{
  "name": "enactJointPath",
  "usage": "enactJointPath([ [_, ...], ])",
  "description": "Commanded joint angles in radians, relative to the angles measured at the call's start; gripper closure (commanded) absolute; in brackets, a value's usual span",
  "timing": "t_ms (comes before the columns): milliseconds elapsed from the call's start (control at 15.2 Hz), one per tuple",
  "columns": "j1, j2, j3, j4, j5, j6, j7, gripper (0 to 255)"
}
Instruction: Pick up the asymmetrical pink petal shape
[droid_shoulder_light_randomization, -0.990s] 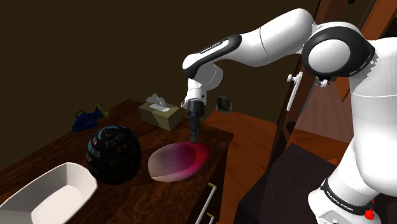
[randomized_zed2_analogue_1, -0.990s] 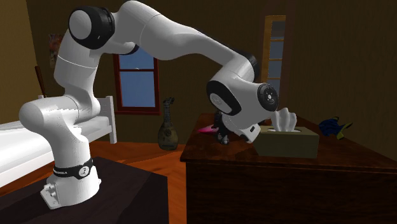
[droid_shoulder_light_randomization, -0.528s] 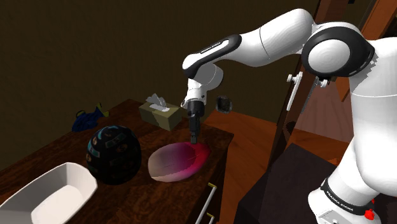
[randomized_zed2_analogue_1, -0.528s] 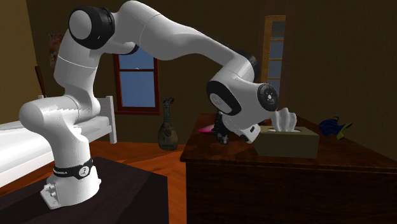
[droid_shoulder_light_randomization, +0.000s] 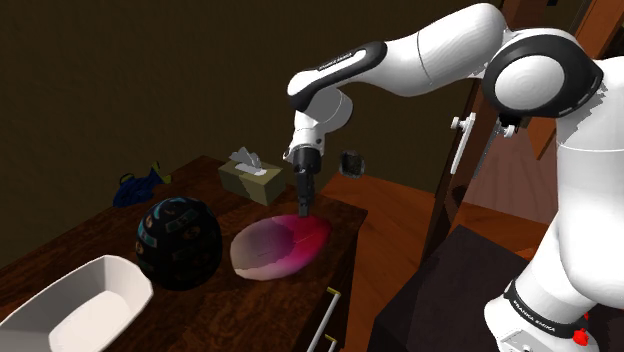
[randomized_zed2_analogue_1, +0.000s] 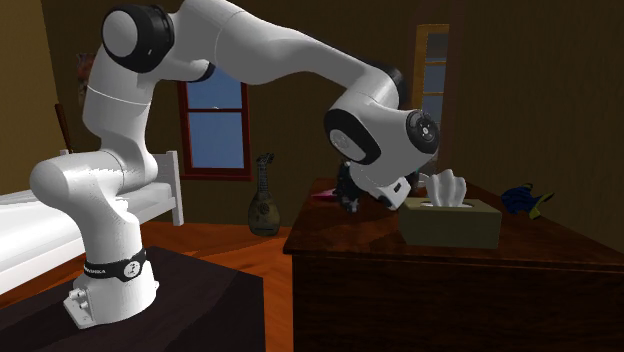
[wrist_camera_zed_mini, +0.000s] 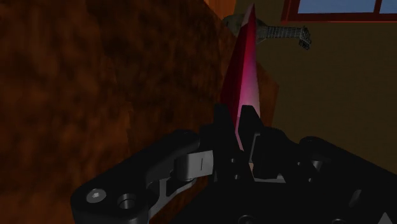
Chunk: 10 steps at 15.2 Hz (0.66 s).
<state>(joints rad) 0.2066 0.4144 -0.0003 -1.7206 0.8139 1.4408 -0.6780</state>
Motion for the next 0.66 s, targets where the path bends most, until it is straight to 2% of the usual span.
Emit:
enactJointPath([
  [0, -0.002, -0.013, 0.000, 0.007, 0.001, -0.015, 0.013, 255],
  [594, -0.008, -0.051, 0.000, 0.042, 0.007, -0.069, 0.064, 255],
])
